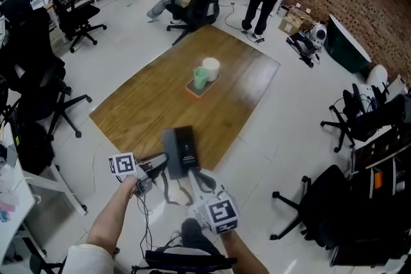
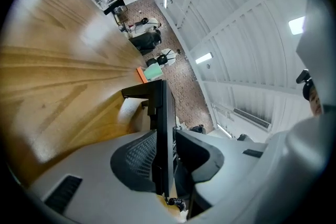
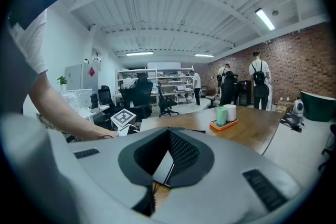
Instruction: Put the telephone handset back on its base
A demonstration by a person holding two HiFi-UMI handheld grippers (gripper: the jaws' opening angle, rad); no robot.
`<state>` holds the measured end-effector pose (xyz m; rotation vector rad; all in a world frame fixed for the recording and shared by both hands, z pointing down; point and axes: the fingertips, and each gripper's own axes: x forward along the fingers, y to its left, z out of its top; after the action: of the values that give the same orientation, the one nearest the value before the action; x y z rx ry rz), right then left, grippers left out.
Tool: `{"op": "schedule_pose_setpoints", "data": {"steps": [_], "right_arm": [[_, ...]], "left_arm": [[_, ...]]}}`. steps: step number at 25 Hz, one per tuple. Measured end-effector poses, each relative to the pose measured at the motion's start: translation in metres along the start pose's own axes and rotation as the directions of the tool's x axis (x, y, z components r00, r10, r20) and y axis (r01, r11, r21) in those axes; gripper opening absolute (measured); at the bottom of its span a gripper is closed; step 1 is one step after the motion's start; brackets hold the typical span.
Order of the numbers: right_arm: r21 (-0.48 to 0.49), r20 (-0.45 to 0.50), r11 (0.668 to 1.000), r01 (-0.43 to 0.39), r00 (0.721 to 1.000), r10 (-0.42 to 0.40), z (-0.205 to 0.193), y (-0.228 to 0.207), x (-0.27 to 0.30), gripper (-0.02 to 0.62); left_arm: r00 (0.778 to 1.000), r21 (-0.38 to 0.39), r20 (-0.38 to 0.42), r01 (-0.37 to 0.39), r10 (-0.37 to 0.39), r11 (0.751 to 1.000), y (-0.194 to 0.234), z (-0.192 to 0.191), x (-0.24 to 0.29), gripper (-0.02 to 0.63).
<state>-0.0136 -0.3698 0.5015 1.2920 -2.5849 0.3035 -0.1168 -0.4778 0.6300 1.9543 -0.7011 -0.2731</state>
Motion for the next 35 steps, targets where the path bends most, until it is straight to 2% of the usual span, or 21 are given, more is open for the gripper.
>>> {"op": "schedule_pose_setpoints", "data": {"steps": [6,10,12,13,15,20,26,30,35], "right_arm": [[-0.020,0.018,1.000,-0.006,1.000,0.006,0.005,0.017,-0.005,0.005],[-0.032,0.034,0.999,-0.005,0.999,0.007,0.008,0.030,-0.013,0.005],[-0.040,0.042,0.999,-0.003,0.999,0.005,0.009,0.038,-0.018,0.005],[-0.045,0.047,0.999,-0.003,0.999,0.005,0.011,0.042,-0.021,0.005],[-0.060,0.057,0.998,-0.003,0.998,0.006,0.013,0.051,-0.026,0.005],[-0.101,0.083,0.995,-0.005,0.996,0.014,0.024,0.073,-0.035,0.005],[-0.126,0.112,0.992,0.003,0.994,0.012,0.034,0.097,-0.050,0.005],[-0.145,0.117,0.989,-0.001,0.993,0.018,0.039,0.112,-0.058,0.005],[-0.158,0.129,0.987,-0.006,0.991,0.027,0.044,0.119,-0.069,0.005]], "left_arm": [[0.998,0.004,0.063,0.022,-0.022,1.000,-0.019,0.005,-0.017,0.086],[0.992,0.027,0.076,0.097,-0.099,0.995,-0.046,0.003,-0.025,0.064],[0.988,0.055,0.089,0.122,-0.126,0.991,-0.061,0.001,-0.032,0.062],[0.987,0.079,0.097,0.119,-0.127,0.990,-0.067,0.001,-0.037,0.030],[0.985,0.131,0.114,0.117,-0.132,0.984,-0.082,0.002,-0.047,0.023],[0.964,0.230,0.144,0.187,-0.223,0.955,-0.134,0.000,-0.065,0.002],[0.923,0.332,0.167,0.277,-0.345,0.902,-0.203,-0.017,-0.092,0.002],[0.911,0.374,0.182,0.285,-0.371,0.882,-0.229,-0.025,-0.109,0.002],[0.908,0.463,0.207,0.237,-0.364,0.854,-0.254,-0.034,-0.124,0.002]]}}
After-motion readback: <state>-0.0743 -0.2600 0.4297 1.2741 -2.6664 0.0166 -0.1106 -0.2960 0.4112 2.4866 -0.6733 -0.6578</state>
